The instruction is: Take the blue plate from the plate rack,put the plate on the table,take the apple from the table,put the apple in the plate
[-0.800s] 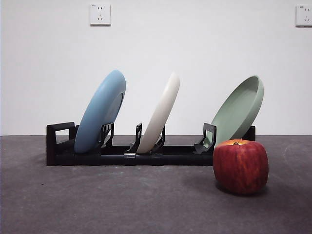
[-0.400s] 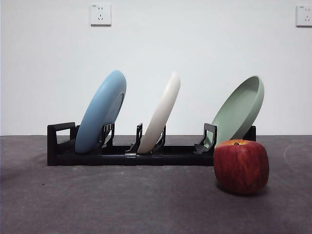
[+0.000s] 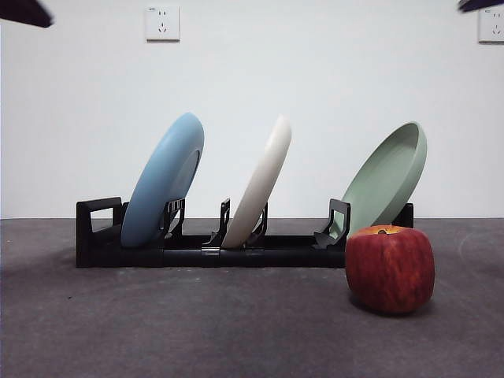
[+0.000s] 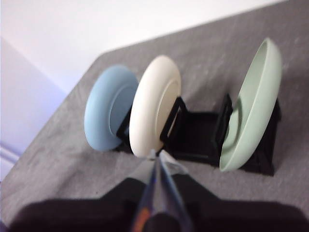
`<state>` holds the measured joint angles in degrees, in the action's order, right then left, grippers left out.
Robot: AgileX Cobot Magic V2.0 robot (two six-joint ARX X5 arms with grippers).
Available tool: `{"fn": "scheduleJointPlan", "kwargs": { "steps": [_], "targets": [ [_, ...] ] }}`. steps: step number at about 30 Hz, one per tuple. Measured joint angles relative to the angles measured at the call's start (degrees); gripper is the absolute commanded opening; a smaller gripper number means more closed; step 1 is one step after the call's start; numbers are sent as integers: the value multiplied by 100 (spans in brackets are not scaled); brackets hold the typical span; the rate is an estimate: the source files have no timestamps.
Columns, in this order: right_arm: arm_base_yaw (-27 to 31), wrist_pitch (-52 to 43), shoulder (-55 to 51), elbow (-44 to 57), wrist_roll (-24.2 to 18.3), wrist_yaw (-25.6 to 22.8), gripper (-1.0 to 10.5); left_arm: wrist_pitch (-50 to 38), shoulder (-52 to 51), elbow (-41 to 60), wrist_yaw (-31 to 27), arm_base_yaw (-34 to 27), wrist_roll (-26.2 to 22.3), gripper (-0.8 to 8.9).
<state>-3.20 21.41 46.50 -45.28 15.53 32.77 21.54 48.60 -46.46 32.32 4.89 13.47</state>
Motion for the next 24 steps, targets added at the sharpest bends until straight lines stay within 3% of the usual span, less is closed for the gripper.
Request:
{"fn": "scheduleJointPlan", "kwargs": {
  "steps": [4,12,24],
  "targets": [
    [0,20,428,-111,-15,13,415,227,485,-400,70,2,-39,256],
    [0,103,599,-111,-20,13,410,243,1405,-1104,39,195,-37,257],
    [0,129,599,-111,-39,22,410,280,3458,-2848,-960,1038,-297,324]
  ]
}}
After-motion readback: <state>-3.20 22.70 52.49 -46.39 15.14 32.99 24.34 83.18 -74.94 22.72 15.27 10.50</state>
